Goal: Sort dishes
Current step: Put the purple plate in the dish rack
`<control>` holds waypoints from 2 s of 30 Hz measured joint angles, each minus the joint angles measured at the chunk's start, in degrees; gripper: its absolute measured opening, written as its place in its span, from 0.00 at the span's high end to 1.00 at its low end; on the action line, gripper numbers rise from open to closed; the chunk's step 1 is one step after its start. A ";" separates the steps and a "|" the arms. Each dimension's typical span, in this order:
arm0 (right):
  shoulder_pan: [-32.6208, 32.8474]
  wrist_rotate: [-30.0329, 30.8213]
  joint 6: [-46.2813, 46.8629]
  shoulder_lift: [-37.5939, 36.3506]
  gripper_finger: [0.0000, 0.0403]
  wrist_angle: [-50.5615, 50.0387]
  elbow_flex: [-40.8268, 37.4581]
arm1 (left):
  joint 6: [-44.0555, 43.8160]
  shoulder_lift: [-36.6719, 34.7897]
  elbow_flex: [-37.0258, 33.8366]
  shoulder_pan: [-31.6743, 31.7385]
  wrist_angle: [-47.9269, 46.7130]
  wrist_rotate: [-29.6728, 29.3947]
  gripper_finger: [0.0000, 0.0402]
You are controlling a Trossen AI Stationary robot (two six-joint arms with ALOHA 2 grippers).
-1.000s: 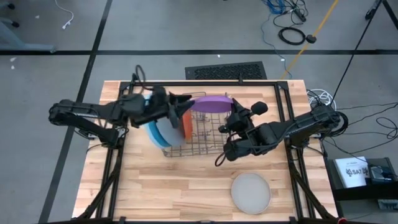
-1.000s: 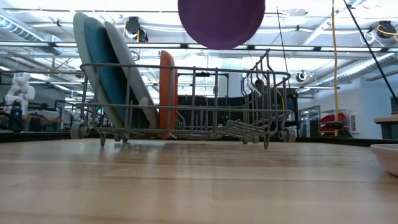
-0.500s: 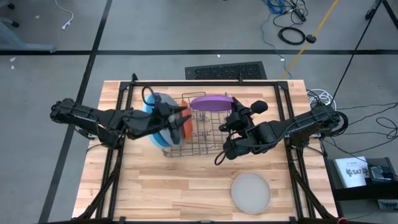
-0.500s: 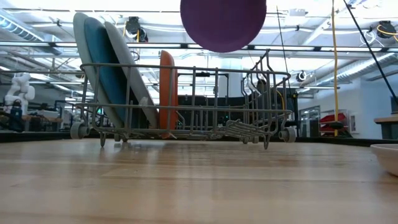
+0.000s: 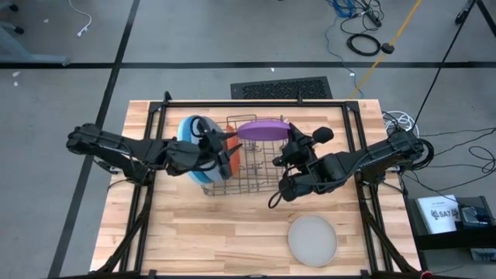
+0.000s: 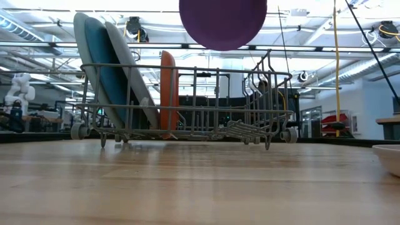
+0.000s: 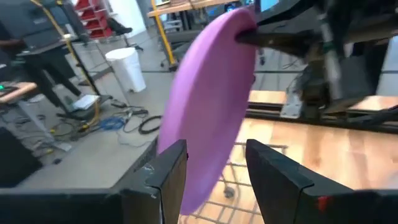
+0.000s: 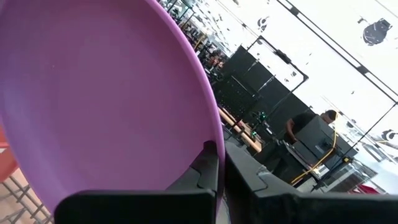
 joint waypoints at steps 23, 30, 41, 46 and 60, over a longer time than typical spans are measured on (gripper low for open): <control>0.02 -0.50 0.07 0.00 1.00 0.16 -0.04 | 9.55 3.34 0.00 3.01 5.11 -3.03 0.59; 0.36 -1.50 0.07 0.00 1.00 0.30 -0.04 | 15.44 5.19 0.95 4.13 7.81 -3.55 0.66; 1.24 -2.23 0.46 0.11 0.99 1.25 -0.04 | 25.13 5.10 5.80 5.26 0.68 -3.44 0.98; 3.12 -4.95 -1.82 0.10 0.91 1.58 -0.04 | 32.03 5.12 9.69 6.71 -3.77 0.58 0.99; 9.99 -28.32 -9.55 0.00 0.57 2.49 -0.04 | 53.97 5.08 14.29 16.23 -11.96 28.39 0.99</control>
